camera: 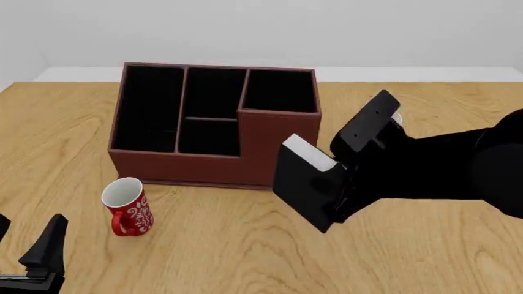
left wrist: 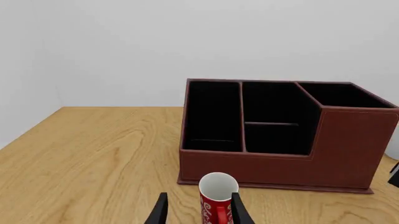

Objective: Pick up the book and place it in the right compartment of the caddy.

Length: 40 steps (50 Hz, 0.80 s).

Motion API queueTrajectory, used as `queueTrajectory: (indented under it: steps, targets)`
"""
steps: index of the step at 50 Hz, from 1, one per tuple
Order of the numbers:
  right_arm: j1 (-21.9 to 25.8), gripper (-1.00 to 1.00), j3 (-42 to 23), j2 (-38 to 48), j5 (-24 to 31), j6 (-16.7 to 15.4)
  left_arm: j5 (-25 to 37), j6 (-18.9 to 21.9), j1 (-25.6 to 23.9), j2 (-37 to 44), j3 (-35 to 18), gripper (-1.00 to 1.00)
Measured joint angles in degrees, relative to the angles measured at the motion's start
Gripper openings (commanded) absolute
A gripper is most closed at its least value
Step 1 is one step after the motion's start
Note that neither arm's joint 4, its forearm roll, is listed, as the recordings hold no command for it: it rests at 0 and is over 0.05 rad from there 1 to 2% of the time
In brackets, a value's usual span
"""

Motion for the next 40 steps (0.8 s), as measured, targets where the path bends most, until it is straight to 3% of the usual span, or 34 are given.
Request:
queueTrajectory:
  steps: [24,40]
  targets:
    - [1.7,-1.0,-24.8,1.8,14.6,7.4,0.0,0.0,0.0,0.0,0.0,1.0]
    - [-0.3,-1.0,-43.3,8.9,24.1,6.2,0.0,0.0,0.0,0.0,0.0,1.0]
